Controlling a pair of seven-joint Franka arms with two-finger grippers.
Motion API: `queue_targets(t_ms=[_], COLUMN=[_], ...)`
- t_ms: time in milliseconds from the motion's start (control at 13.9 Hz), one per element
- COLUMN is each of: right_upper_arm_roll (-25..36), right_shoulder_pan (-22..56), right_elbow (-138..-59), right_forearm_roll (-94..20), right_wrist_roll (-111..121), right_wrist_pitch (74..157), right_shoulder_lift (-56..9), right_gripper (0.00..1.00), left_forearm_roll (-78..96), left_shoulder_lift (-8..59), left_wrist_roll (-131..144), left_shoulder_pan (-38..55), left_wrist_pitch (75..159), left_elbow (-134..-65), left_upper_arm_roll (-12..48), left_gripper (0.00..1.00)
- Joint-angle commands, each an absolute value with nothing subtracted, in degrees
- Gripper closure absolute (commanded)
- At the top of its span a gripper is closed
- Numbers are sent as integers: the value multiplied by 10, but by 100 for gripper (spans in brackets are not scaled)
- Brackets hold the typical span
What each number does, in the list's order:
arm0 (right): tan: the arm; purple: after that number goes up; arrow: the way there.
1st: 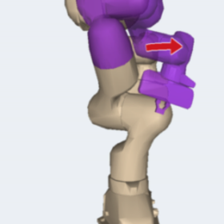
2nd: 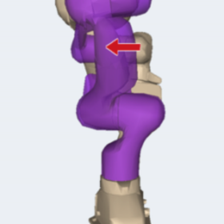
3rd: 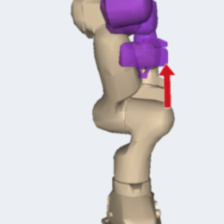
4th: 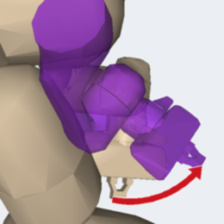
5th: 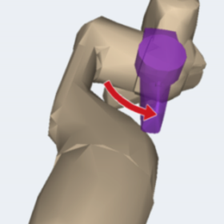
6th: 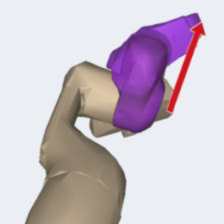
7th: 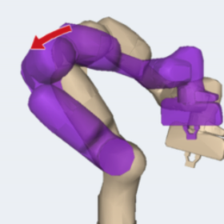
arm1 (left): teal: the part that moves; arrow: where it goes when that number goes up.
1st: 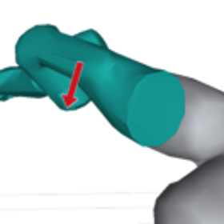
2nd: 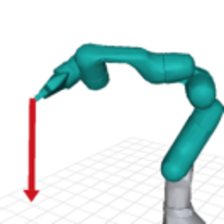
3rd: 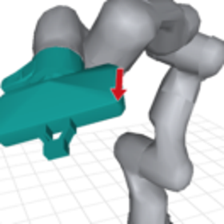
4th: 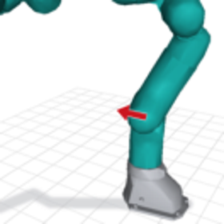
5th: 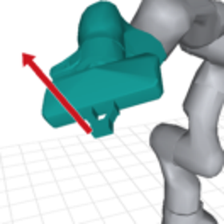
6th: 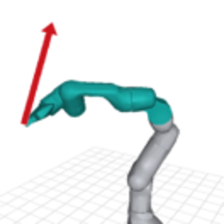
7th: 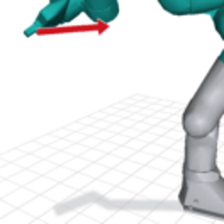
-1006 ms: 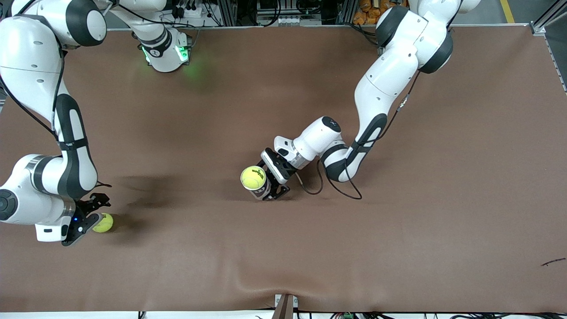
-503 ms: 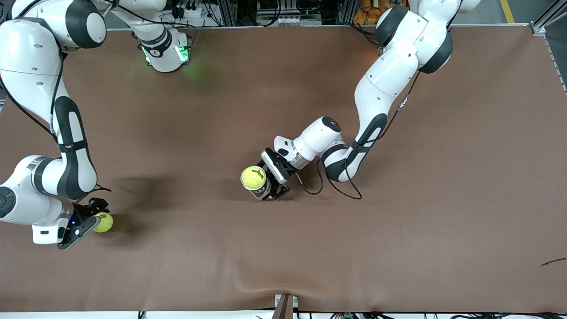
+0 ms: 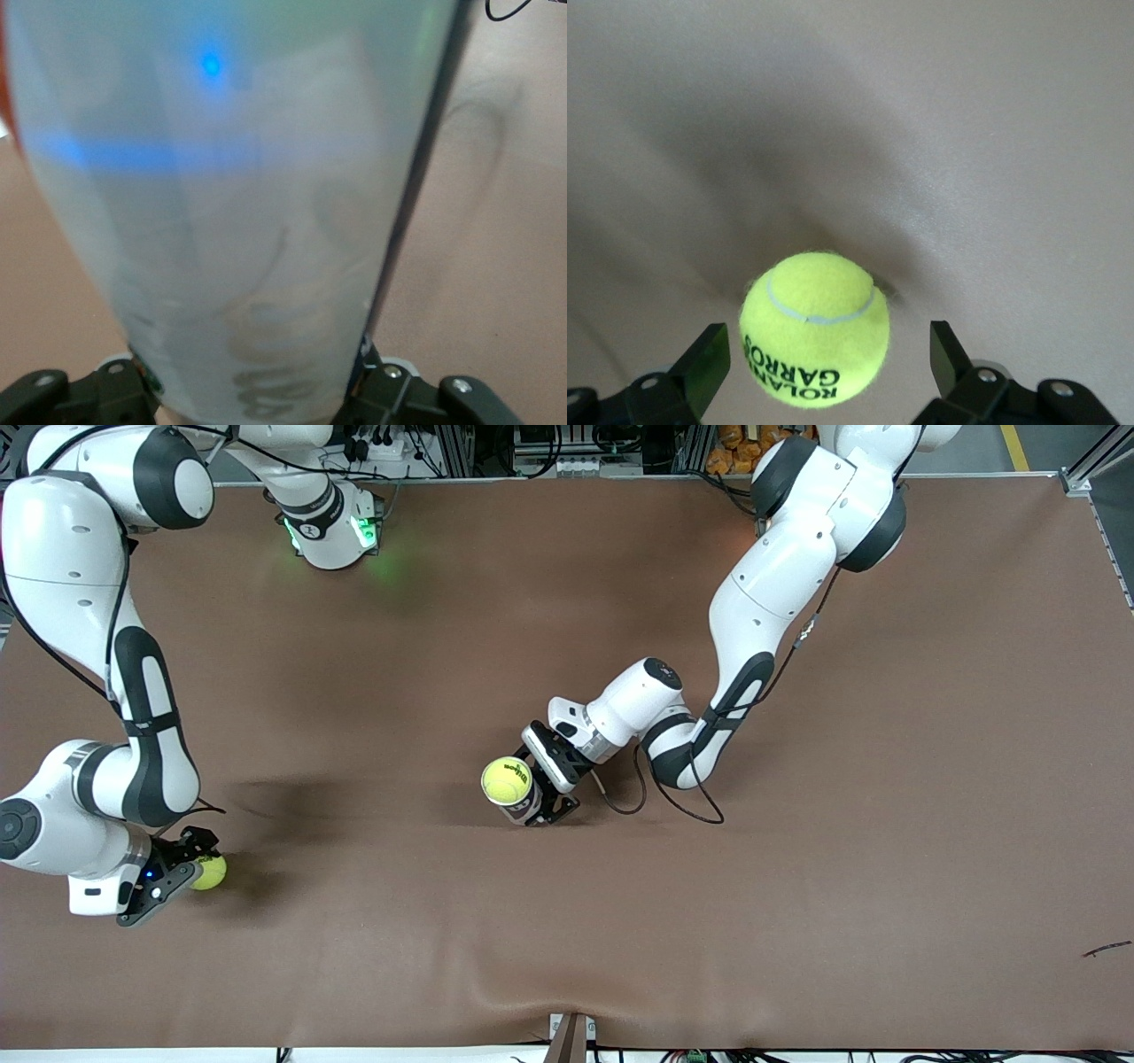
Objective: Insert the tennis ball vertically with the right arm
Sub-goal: 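Grasp the second tennis ball with the right gripper, then carry the second ball with the right gripper to the tube opening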
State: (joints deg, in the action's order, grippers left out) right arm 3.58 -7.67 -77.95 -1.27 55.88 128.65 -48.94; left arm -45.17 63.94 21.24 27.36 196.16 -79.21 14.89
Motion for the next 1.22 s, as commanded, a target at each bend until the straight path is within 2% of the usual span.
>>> queue_targets(t_ms=[0, 72, 287, 359, 431, 647, 934, 1149], right_upper_arm_roll=[24, 24, 24, 24, 24, 21, -8, -45], right_shoulder_pan=[-89, -89, -88, -87, -85, -82, -73, -63], right_elbow=[-780, -780, -780, -780, -778, -767, -759, -759], right_forearm_roll=[-38, -47, -52, -52, -52, -53, -97, -103], right_wrist_roll=[592, 592, 589, 586, 584, 568, 503, 399], right_wrist_pitch=[1314, 1314, 1312, 1310, 1306, 1245, 1198, 1128], right_shoulder_lift=[-494, -494, -494, -493, -492, -480, -437, -400], right_gripper=[0, 10, 64, 77, 85, 90, 89, 88], left_forearm_roll=[-466, -466, -465, -465, -466, -466, -465, -464], left_shoulder_lift=[641, 641, 640, 641, 641, 641, 641, 642], left_wrist_roll=[217, 217, 217, 216, 217, 216, 216, 217], left_shoulder_pan=[272, 272, 272, 272, 272, 272, 272, 272], left_wrist_pitch=[1973, 1973, 1976, 1977, 1977, 1980, 1980, 1980], left_elbow=[-787, -787, -787, -787, -787, -787, -787, -787], left_upper_arm_roll=[149, 148, 149, 149, 149, 148, 148, 148], left_gripper=[20, 20, 20, 20, 20, 20, 20, 20])
